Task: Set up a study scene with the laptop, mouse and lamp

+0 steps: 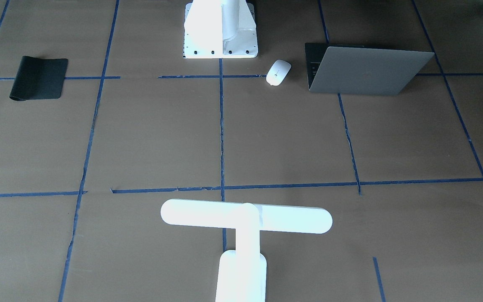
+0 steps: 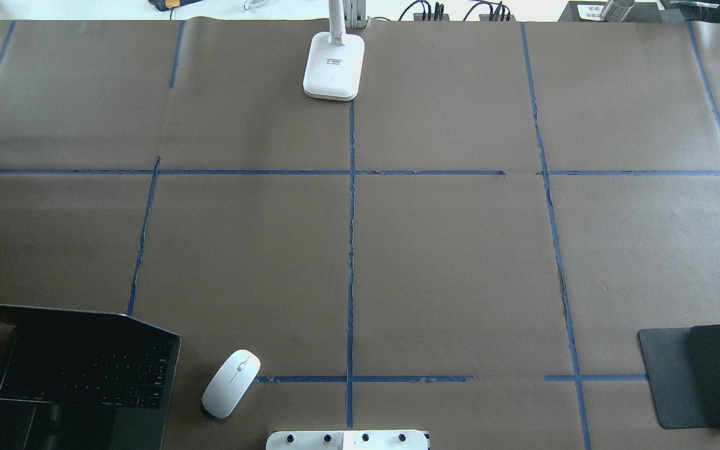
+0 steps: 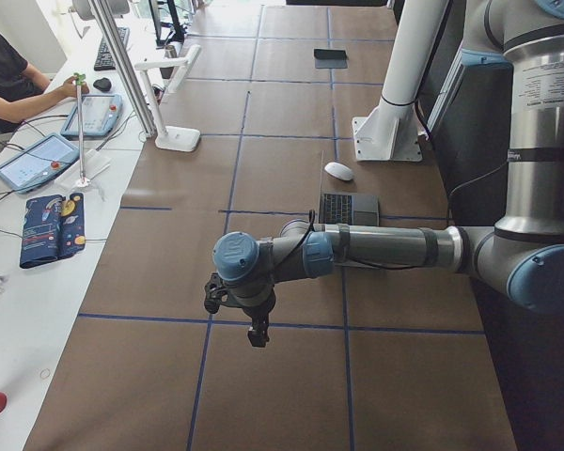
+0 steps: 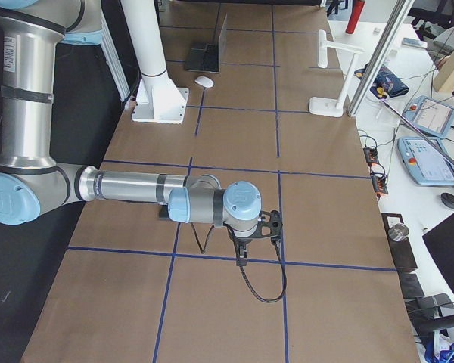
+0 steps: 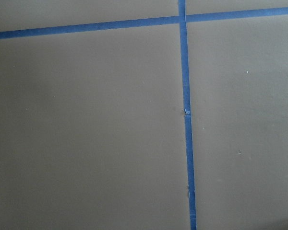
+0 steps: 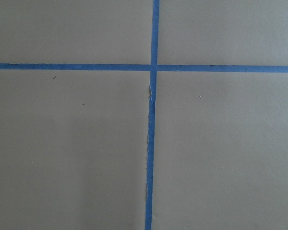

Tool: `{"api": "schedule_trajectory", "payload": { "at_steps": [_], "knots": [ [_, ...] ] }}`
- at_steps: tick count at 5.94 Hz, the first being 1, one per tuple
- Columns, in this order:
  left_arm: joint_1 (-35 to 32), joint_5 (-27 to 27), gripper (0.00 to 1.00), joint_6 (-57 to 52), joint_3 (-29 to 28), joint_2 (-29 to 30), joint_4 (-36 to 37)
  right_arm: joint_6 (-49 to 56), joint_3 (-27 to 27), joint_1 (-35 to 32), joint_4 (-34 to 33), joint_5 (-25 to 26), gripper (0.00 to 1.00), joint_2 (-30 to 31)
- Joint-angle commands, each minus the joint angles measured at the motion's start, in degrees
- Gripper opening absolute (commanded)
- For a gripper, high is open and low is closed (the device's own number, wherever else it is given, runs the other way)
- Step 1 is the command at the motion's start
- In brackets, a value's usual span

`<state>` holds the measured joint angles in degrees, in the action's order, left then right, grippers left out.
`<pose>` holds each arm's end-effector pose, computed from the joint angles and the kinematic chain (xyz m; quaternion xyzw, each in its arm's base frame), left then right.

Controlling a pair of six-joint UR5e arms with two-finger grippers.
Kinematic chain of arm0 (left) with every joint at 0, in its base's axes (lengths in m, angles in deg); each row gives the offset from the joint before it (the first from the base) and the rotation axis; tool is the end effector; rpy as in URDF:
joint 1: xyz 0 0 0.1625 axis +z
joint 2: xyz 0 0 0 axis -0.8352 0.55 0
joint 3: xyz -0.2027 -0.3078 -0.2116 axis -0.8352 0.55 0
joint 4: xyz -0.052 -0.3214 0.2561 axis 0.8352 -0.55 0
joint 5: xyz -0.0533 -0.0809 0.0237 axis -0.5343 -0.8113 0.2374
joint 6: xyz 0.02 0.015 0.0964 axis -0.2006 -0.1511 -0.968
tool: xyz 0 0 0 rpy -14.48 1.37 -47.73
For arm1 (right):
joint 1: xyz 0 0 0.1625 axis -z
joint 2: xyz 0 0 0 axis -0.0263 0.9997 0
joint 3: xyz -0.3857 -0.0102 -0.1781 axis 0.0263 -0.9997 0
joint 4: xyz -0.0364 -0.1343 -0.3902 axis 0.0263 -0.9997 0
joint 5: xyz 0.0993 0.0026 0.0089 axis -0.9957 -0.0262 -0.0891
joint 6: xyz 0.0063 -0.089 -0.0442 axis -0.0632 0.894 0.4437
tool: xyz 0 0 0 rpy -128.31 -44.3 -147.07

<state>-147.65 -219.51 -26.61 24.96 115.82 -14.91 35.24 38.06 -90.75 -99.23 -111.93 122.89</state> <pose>-0.0716 -0.4459 0.6641 -0.0388 0.3835 0.0617 0.9207 0.0759 -0.4305 0.6521 0.0241 -0.4091 -0.0029 0.9122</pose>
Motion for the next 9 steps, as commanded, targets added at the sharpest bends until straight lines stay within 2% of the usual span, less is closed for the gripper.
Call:
{"api": "schedule_trajectory", "payload": {
  "at_steps": [1, 8, 9],
  "knots": [
    [0.0, 0.0, 1.00, 0.0, 0.1, 0.1, 0.0, -0.6, -0.1, 0.0, 0.0, 0.0, 1.00, 0.1],
    [-1.0, -0.1, 1.00, 0.3, 0.1, 0.9, 0.0, -1.4, 0.2, 0.1, 0.2, 0.0, 1.00, -0.9],
    [-1.1, 0.0, 1.00, 2.4, 2.4, 1.0, 0.1, -1.4, 0.2, 0.2, 0.2, 0.0, 1.00, -1.3]
  ]
}}
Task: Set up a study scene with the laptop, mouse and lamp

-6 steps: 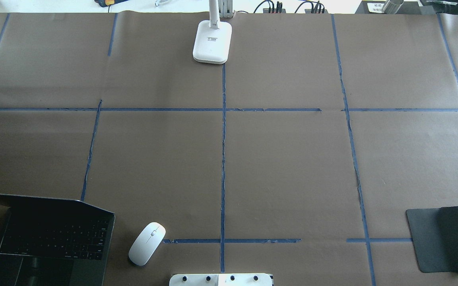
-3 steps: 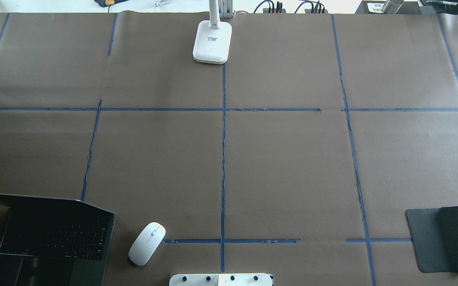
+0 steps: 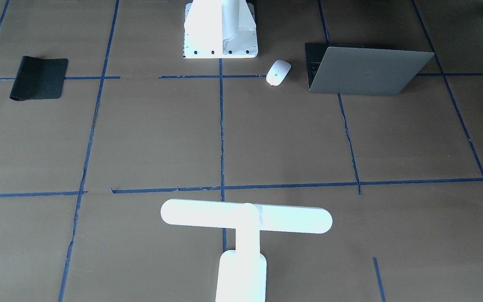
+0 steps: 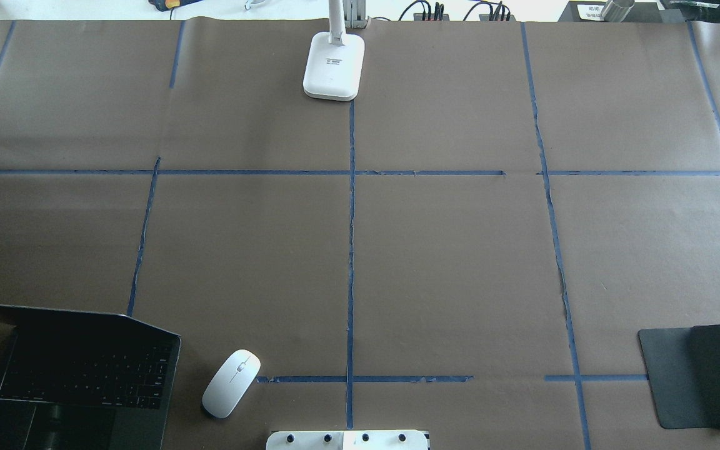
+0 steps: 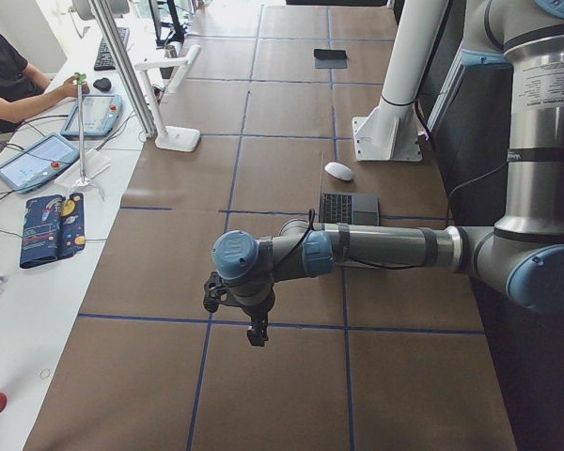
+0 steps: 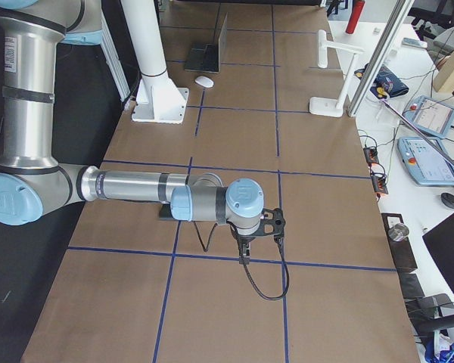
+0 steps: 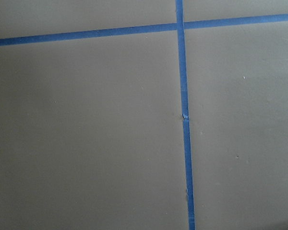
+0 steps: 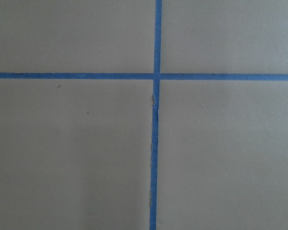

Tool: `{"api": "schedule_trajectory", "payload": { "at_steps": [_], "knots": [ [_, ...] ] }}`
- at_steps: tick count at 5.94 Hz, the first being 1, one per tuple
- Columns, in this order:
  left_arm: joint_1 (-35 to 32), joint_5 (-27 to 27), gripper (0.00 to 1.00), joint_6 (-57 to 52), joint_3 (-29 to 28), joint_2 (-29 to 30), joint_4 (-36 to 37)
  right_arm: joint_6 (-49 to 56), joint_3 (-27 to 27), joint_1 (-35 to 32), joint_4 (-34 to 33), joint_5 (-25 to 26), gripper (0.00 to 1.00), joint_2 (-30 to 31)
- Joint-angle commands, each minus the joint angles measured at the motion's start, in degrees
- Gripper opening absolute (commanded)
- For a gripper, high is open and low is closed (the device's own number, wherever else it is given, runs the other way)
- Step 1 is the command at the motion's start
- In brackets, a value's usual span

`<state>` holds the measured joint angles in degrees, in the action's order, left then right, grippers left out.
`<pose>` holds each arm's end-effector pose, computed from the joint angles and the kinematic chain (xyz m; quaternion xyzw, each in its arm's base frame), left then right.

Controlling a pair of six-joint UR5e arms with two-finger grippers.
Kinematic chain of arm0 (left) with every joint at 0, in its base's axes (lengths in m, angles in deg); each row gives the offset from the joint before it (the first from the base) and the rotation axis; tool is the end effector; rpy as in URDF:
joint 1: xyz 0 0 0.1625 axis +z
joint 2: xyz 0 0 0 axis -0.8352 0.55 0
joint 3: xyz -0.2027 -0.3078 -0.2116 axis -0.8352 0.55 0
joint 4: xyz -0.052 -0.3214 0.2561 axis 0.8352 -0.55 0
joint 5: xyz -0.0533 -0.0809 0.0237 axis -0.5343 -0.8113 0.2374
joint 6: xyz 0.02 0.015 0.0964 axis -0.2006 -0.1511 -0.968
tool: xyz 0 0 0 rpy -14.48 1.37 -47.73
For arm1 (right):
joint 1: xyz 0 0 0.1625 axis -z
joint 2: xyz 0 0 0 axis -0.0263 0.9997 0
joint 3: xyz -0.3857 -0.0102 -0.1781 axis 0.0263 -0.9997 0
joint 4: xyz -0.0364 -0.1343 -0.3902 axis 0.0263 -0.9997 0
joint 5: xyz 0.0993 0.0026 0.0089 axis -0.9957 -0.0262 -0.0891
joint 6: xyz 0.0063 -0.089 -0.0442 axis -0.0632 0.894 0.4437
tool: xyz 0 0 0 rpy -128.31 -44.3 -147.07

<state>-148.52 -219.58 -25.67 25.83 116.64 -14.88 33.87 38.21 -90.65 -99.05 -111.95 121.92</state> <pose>-0.0785 -0.4529 0.6503 -0.0256 0.3829 0.0526 0.9220 0.0755 -0.4392 0.6430 0.0292 -0.4092 0.0026 0.9120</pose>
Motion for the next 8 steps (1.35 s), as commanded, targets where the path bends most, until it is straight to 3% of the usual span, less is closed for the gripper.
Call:
{"api": "schedule_trajectory", "payload": {
  "at_steps": [1, 3, 4, 5, 6, 8],
  "knots": [
    [-0.2, 1.0, 1.00, 12.7, 9.6, -0.8, 0.6, 0.0, 0.0, 0.0, 0.0, 0.1, 1.00, -1.1],
    [0.4, 1.5, 1.00, 27.3, 25.3, -5.8, 4.3, 0.0, -0.4, 0.0, -0.1, -0.3, 1.00, -3.5],
    [3.3, 1.4, 1.00, 34.1, 33.0, -5.8, 11.9, -0.1, -0.6, 0.0, -0.1, -0.5, 1.00, -3.0],
    [8.6, 1.2, 1.00, 48.3, 38.8, -5.8, 13.8, 0.6, -0.5, 0.0, 0.0, -0.1, 1.00, -2.8],
    [17.2, 1.4, 1.00, 64.9, 43.4, -5.7, 13.8, -0.2, -0.6, 0.0, 0.0, -0.2, 1.00, -2.9],
    [24.9, 1.7, 1.00, 90.9, 47.0, -5.6, 9.7, -0.3, -1.6, 0.0, -0.2, -1.0, 1.00, -2.7]
  ]
}}
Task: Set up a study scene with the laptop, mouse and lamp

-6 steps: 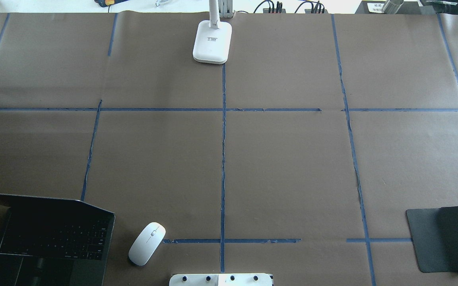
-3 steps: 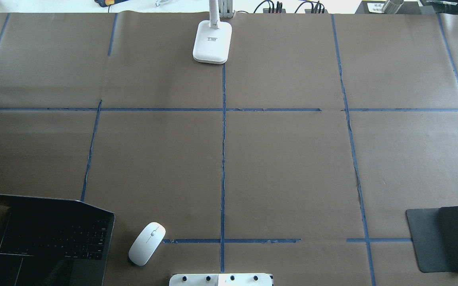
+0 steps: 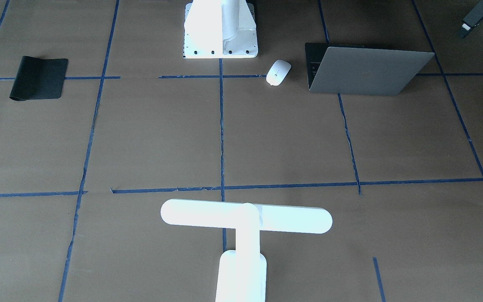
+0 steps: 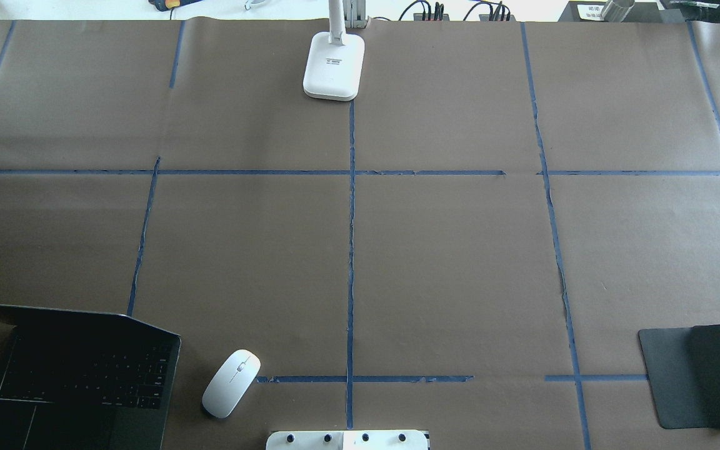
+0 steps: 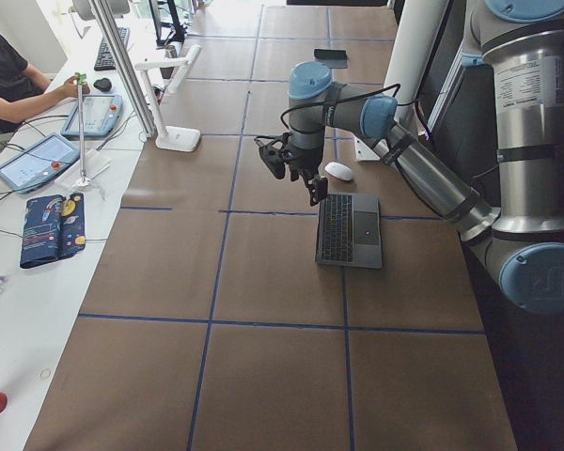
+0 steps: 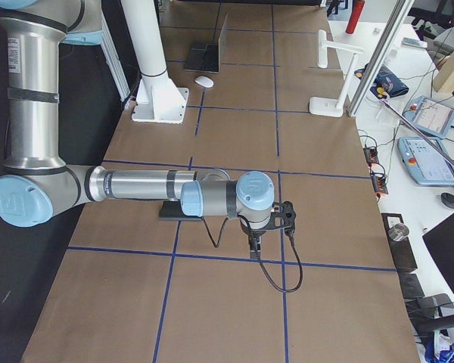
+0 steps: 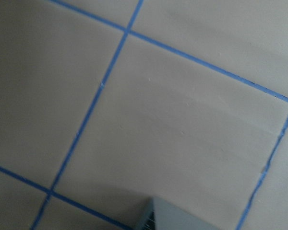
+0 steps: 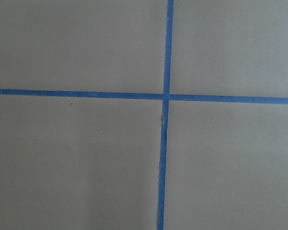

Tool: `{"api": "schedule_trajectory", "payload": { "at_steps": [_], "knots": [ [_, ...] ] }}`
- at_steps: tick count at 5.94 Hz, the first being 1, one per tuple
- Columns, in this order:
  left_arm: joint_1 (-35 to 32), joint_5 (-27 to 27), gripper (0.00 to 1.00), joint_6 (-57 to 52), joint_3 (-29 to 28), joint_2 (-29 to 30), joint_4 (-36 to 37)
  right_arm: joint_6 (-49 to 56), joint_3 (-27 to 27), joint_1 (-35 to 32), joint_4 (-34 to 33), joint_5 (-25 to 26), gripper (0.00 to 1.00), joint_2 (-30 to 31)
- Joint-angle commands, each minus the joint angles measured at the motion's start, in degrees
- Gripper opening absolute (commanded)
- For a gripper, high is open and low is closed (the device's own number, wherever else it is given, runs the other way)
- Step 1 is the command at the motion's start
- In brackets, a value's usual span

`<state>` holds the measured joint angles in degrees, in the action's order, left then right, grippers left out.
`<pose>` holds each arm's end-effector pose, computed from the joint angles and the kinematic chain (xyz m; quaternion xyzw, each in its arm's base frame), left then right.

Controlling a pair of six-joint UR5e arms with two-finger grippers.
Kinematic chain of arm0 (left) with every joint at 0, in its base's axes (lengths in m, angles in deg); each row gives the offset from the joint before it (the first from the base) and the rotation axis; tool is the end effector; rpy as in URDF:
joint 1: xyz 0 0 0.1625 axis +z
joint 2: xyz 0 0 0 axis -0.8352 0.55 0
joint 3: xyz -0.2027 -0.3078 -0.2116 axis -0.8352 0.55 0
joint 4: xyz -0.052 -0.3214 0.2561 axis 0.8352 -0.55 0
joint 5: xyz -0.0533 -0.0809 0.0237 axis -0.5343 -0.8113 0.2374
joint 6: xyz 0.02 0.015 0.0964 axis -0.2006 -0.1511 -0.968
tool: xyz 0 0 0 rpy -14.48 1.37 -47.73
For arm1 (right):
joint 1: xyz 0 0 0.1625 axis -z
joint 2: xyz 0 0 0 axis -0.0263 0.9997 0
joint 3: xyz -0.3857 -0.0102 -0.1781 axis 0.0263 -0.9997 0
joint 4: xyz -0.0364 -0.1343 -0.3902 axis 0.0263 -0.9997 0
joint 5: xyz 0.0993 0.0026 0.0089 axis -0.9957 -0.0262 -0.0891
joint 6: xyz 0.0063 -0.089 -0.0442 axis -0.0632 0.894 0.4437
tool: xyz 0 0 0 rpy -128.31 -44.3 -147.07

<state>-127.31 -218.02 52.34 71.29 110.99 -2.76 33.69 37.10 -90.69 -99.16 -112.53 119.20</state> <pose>0.0503 -0.3416 0.3516 -0.1325 0.3681 -0.3087 0.8670 0.0759 -0.4605 0.6306 0.0406 -0.4134 -0.0012 0.9096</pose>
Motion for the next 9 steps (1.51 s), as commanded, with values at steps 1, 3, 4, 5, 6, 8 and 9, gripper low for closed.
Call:
{"api": "schedule_trajectory", "payload": {
  "at_steps": [1, 3, 4, 5, 6, 8, 9],
  "knots": [
    [6.7, 3.7, 1.00, 21.5, 1.5, 0.1, -4.7, -0.1, -1.4, 0.0, 0.0, -3.1, 1.00, 0.1],
    [18.4, 14.6, 1.00, 40.6, 1.1, 0.2, -9.5, -0.1, -1.6, 0.0, 0.0, -3.8, 1.00, 0.1],
    [24.8, 19.3, 1.00, 48.0, 1.0, 1.6, -10.1, -0.1, -1.5, 0.0, 0.0, -3.8, 1.00, 0.1],
    [29.1, 22.2, 1.00, 52.0, 0.9, 1.9, -10.0, -0.1, -1.6, 0.0, 0.0, -3.8, 1.00, 0.1],
    [30.1, 22.8, 1.00, 54.9, 0.8, 2.1, -10.1, -0.1, -1.5, 0.0, 0.0, -3.8, 1.00, 0.0],
    [31.7, 25.6, 1.00, 57.9, -0.6, 3.7, -9.9, -0.2, -1.5, 0.0, 0.0, -3.8, 1.00, 0.0],
    [31.7, 25.6, 1.00, 58.6, -0.6, 3.7, -9.8, -0.2, -1.5, 0.0, 0.0, -3.8, 1.00, -0.1]
  ]
}}
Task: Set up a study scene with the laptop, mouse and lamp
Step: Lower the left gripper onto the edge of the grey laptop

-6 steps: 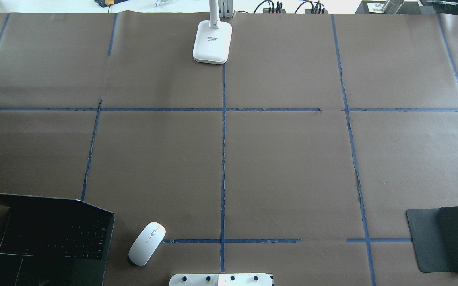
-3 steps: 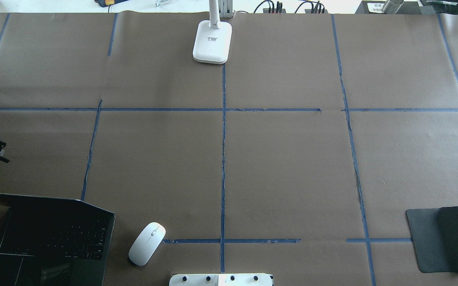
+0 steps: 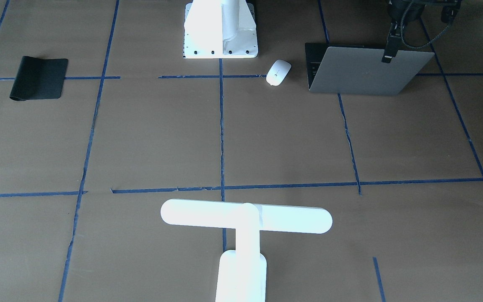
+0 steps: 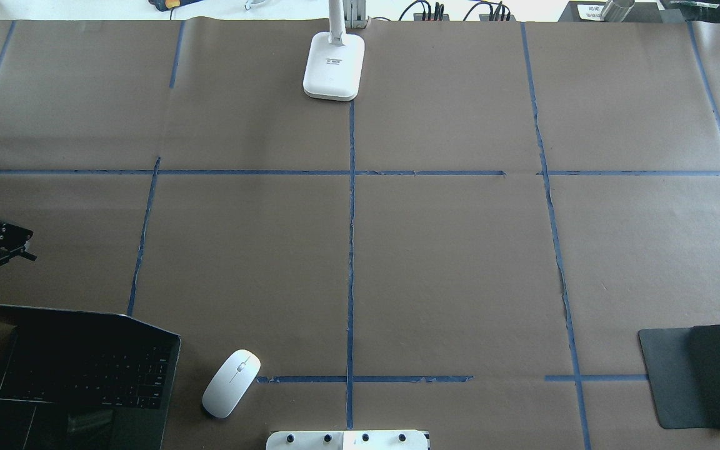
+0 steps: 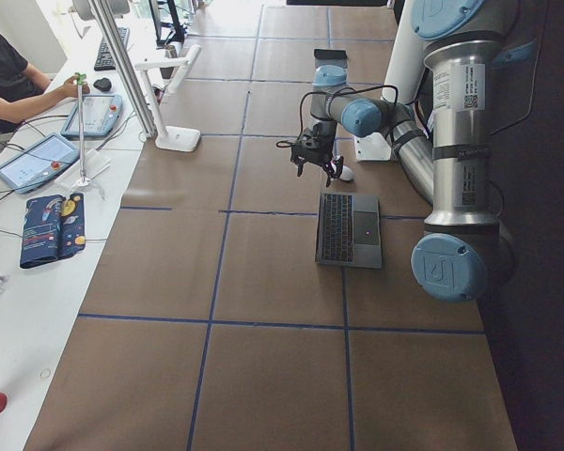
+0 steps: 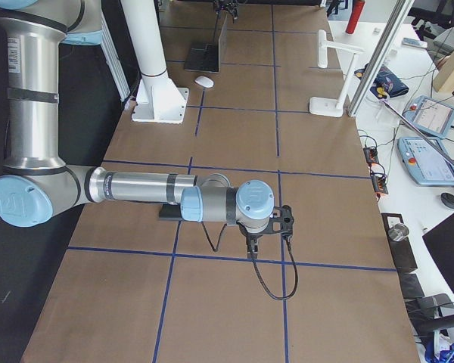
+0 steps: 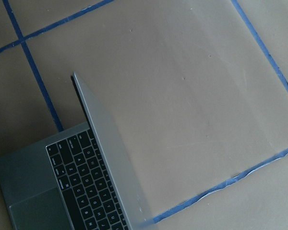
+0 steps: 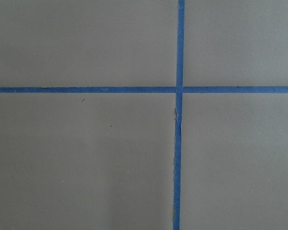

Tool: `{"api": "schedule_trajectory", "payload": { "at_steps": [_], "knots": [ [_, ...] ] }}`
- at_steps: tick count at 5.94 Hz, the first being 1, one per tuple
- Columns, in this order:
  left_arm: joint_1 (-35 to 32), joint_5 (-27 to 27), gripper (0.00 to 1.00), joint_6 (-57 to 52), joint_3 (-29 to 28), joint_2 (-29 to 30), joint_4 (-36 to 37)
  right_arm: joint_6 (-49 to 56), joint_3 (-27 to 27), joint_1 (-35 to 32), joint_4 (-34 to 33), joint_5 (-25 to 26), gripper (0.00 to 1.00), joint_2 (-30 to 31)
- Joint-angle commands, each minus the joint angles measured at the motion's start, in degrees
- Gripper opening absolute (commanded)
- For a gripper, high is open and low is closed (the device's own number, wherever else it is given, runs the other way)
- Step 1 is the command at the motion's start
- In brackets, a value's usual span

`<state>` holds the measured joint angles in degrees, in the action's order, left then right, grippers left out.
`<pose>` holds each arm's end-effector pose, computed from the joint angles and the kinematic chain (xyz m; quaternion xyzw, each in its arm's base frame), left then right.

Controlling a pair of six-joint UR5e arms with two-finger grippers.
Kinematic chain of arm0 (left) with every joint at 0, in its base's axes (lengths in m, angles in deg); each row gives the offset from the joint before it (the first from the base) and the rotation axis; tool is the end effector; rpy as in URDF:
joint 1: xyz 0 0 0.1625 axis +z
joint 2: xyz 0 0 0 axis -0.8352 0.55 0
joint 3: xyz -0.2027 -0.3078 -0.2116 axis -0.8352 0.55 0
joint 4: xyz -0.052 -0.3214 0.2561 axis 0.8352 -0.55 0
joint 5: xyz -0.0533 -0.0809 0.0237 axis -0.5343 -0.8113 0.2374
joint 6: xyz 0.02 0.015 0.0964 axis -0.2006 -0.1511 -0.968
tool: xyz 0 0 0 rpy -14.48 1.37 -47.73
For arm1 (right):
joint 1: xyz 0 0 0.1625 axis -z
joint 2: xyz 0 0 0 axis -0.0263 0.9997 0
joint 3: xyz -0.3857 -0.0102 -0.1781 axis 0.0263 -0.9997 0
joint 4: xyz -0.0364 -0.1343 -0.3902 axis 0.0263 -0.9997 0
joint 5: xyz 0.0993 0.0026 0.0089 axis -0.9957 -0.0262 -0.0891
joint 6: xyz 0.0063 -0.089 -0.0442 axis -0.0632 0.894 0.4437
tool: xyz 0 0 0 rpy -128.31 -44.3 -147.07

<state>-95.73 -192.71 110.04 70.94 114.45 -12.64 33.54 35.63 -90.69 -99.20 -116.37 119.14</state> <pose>0.2192 -0.3112 0.3309 -0.1337 0.2771 -0.5301 0.7902 0.0717 -0.4596 0.6377 0.0290 -0.4441 0.0044 0.8955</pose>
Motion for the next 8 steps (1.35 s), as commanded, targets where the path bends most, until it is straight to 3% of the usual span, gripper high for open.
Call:
{"api": "schedule_trajectory", "payload": {
  "at_steps": [1, 3, 6, 7, 8],
  "knots": [
    [0.8, 0.4, 1.00, 1.0, -0.2, 0.0, 0.2, 0.0, -0.1, 0.0, 0.0, 0.1, 1.00, -0.1],
    [5.7, 4.1, 1.00, 4.4, -2.2, 0.0, 0.5, 0.0, -0.2, 0.0, 0.0, 0.1, 1.00, -0.1],
    [8.2, 4.8, 1.00, 4.8, -2.2, -0.8, 0.6, -0.1, -0.1, -0.1, 0.0, 0.0, 1.00, -0.1],
    [8.7, 4.8, 0.90, 5.8, -2.2, -1.0, 0.8, -0.1, 0.0, -0.2, 0.0, 0.0, 1.00, -0.1],
    [9.3, 5.2, 0.62, 7.0, -2.1, -1.1, 0.8, -0.1, 0.0, -0.3, 0.0, 0.1, 1.00, -0.2]
  ]
}}
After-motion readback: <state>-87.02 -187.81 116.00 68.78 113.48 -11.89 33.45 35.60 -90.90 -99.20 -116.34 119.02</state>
